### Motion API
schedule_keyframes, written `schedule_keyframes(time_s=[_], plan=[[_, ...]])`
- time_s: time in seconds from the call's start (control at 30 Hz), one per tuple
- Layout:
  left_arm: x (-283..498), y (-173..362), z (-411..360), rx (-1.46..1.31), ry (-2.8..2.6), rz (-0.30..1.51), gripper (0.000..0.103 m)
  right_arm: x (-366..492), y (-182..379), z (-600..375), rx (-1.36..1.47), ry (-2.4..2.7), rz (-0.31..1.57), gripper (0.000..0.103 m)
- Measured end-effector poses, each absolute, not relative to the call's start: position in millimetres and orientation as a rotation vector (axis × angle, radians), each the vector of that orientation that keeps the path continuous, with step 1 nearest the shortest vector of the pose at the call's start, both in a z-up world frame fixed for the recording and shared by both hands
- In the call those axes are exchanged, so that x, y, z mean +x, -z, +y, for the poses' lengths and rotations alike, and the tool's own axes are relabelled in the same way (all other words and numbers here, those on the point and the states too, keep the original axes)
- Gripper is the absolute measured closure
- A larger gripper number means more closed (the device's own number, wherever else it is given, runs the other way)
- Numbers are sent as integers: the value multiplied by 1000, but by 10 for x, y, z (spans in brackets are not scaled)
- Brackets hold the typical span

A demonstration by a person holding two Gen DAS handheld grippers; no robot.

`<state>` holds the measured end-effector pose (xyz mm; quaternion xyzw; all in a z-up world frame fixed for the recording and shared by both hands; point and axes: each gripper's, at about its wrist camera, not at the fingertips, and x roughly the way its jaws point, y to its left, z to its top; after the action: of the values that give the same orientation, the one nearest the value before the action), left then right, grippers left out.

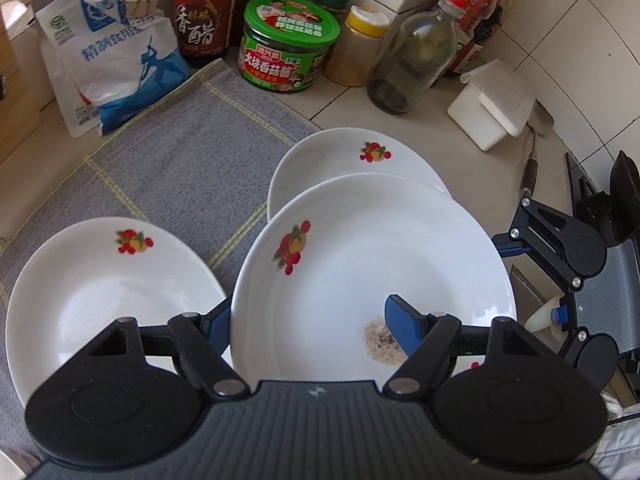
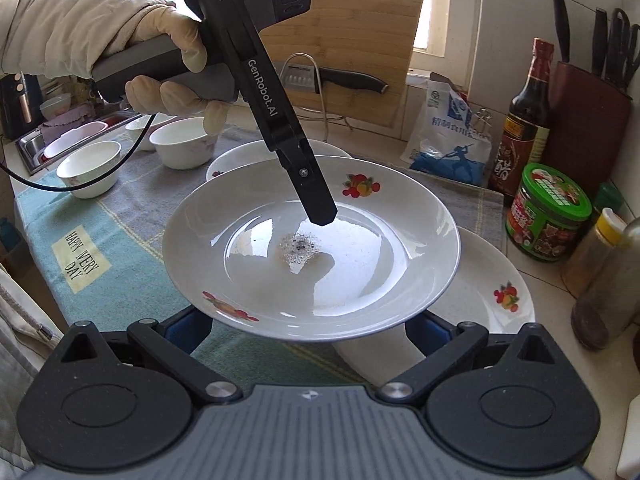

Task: Organize plates and bowls
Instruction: 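Lift the stained plate with the left tool toward the plate by the wall, then lower the stained plate onto the other flower-print plate with the left tool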

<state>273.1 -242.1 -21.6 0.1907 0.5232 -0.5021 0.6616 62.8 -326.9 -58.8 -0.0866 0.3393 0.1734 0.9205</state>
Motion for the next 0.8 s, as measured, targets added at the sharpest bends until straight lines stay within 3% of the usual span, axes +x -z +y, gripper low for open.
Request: schedule_keyframes(time_s=[0.8], plan=[[2825, 490, -3278, 519, 1247, 1218, 27, 599, 681, -3770, -112, -223, 765, 0]])
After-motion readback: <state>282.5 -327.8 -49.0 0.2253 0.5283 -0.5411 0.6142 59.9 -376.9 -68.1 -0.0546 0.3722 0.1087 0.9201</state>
